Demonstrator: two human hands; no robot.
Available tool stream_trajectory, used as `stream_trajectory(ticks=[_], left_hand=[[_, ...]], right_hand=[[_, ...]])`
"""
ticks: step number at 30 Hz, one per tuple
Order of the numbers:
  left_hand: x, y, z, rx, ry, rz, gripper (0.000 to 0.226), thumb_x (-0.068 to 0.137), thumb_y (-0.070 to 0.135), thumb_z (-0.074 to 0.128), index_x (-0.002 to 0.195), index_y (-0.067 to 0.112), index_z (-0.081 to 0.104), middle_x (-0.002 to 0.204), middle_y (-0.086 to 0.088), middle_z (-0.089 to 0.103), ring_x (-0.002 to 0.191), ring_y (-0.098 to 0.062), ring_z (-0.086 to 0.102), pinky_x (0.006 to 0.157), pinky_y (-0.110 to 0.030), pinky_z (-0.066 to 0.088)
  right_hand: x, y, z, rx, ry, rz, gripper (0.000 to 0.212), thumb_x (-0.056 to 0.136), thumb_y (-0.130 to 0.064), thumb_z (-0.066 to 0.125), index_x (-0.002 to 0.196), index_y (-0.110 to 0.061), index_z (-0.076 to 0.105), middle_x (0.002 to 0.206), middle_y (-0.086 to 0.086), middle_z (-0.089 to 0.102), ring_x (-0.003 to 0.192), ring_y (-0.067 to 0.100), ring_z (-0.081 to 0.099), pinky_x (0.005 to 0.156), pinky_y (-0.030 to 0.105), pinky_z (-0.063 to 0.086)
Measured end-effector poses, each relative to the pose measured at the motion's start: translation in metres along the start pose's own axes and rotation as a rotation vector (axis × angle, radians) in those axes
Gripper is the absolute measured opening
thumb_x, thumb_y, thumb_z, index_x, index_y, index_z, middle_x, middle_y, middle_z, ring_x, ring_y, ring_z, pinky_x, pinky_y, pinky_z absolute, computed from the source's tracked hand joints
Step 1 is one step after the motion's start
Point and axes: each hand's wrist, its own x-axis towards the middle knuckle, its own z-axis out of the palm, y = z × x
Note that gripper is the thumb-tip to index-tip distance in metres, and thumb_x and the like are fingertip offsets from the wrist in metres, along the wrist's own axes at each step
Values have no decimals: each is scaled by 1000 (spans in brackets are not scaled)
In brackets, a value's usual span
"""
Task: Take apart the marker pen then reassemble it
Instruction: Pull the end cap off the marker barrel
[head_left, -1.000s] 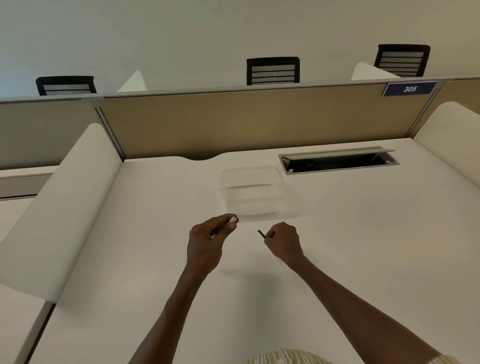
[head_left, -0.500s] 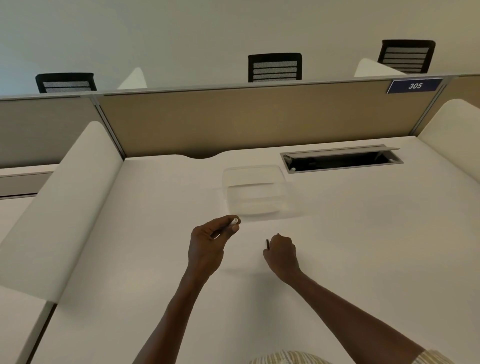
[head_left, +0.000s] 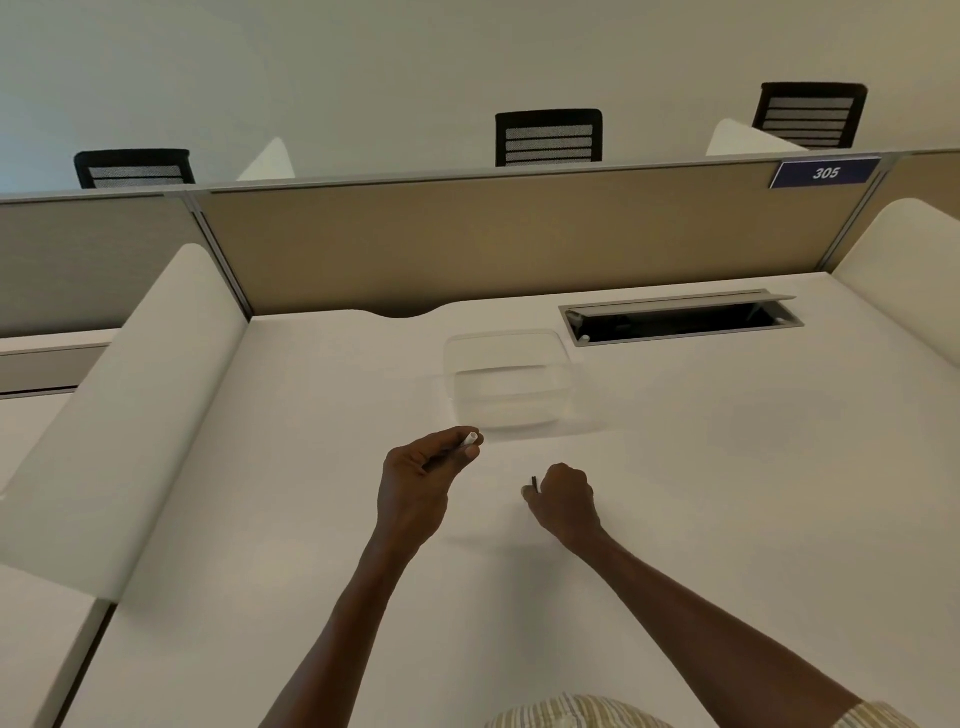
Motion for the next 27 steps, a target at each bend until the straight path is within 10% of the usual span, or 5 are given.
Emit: stream_trajectory(ticks=[8,13,18,27], left_hand=[[0,7,3,-1,-5,7,14,89,22,71,99,28,77,97,15,77,92,7,68,69,-5,48],[2,13,7,10,1,37,14,92,23,68,102,26,76,76,11,73,51,-3,49,51,-8,36],[1,23,15,-33,-25,85,15,92,22,67,103,28,76,105,12,76,97,1,67,75,-9,46],[-2,30,25,-183,4,125,23,92,12,66,102,30,76,109,4,76,115,-11,65,95,-29,47]], right_hand=[[11,-4,-33,433,68,81,39,95,-21,50,72,7,65,70,19,69,63,31,66,65,42,56],[15,-3,-57,722,-19,125,18,90,-4,57,78,0,70,66,10,68,46,11,59,46,20,51],[-2,-11,-54,820,-274,128,24,87,-19,70,81,4,71,70,15,71,49,17,62,48,23,50],[-29,-48,-40,1479,-710,326,54,87,-30,71,118,10,52,100,31,70,87,35,70,70,30,59]])
